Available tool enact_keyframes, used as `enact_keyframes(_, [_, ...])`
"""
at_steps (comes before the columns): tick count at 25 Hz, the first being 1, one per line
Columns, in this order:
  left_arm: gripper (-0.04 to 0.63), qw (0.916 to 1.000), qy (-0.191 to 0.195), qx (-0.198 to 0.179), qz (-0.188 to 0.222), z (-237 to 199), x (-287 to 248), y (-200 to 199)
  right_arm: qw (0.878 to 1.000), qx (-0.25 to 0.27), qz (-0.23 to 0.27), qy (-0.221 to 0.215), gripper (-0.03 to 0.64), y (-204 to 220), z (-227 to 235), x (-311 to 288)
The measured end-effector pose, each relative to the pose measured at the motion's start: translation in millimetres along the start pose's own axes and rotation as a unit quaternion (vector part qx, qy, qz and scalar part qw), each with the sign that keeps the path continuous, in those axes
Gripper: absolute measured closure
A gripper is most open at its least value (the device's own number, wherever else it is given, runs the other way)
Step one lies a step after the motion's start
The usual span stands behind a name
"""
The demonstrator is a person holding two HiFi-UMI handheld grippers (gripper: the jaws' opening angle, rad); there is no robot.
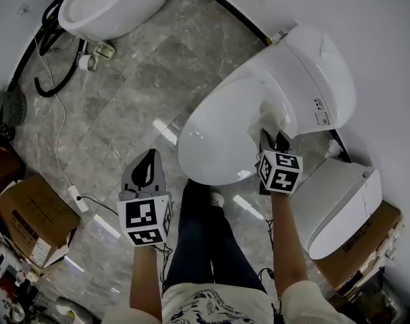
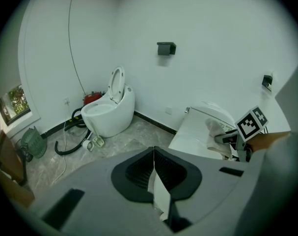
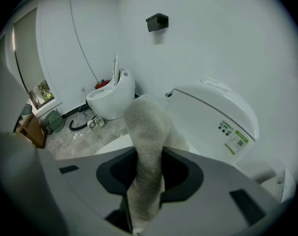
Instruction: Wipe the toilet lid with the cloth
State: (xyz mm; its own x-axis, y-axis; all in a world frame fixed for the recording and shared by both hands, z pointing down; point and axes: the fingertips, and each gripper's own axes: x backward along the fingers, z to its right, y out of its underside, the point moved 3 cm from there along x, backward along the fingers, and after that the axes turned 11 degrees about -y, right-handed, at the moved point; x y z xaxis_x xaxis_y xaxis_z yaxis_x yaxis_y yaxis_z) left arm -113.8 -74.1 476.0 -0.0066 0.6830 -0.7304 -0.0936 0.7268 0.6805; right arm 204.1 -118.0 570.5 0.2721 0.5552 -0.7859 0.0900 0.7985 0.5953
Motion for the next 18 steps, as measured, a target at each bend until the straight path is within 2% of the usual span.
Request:
enact_keyframes(13, [0.586, 0.9993, -0.001, 0.005, -0.036, -1, -21, 47, 0.997, 0.049, -0.060, 0.018, 0.506, -2, 46, -81])
enact_keyframes(18, [0.586, 0.9992, -0.005, 0.009, -0.039, -4, -27, 58, 0.992, 0.066, -0.103, 0.028, 0.506, -2, 69, -114])
